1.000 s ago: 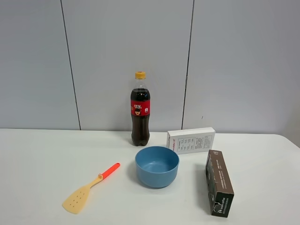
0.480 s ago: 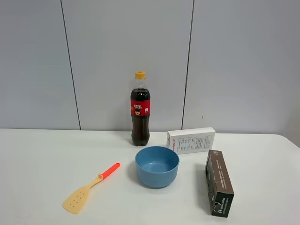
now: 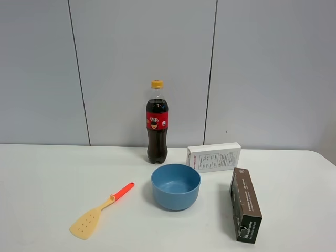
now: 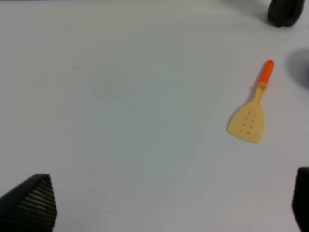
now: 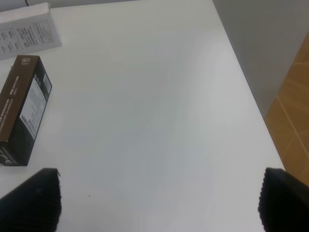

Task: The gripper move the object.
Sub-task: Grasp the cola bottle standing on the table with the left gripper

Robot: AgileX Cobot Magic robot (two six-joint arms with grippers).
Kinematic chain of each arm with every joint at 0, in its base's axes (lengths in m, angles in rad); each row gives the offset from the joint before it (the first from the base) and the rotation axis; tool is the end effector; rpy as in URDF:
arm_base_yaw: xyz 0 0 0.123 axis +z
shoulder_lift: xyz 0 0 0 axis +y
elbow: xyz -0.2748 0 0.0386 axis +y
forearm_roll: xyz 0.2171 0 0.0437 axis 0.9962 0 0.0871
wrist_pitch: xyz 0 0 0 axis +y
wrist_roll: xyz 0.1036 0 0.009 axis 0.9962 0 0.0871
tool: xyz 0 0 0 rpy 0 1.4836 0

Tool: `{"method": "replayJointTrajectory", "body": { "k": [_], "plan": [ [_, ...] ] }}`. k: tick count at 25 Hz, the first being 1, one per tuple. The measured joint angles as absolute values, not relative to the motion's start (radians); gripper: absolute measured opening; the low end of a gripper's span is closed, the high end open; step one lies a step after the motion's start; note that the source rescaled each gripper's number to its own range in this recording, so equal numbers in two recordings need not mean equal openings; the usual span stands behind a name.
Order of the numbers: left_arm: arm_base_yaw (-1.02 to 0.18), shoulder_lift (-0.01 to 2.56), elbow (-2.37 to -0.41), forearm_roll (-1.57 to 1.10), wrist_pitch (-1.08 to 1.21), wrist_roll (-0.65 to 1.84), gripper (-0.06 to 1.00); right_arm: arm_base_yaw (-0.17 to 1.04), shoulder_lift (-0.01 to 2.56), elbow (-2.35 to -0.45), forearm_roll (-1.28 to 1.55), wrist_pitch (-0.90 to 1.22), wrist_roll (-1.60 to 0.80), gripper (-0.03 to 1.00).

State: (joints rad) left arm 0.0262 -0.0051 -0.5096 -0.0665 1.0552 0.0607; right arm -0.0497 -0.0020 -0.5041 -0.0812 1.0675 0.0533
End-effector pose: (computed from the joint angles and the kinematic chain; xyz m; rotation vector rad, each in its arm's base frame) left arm -0.0140 -0.0064 0.2597 0.0383 2.0221 -0.0243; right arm -0.0142 -0.0067 0.2572 0.1096 2.0407 -0.0949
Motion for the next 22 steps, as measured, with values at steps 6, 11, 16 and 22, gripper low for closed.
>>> {"method": "replayJointTrajectory", "body": {
  "k": [6,11,16,22],
  "plan": [
    [0.026,-0.005,-0.510,-0.083,1.055,0.070,1.00,-0.050,-0.002,-0.504,-0.081,1.067,0.053,1.00],
    [0.026,0.002,-0.530,-0.181,0.982,0.080,1.00,-0.050,-0.002,-0.504,-0.081,1.067,0.053,1.00],
    [0.026,0.119,-0.539,-0.235,0.827,0.088,1.00,-0.050,-0.002,-0.504,-0.081,1.067,0.053,1.00],
    [0.026,0.339,-0.539,-0.238,0.562,0.152,1.00,-0.050,-0.002,-0.504,-0.081,1.067,0.053,1.00]
  ]
}}
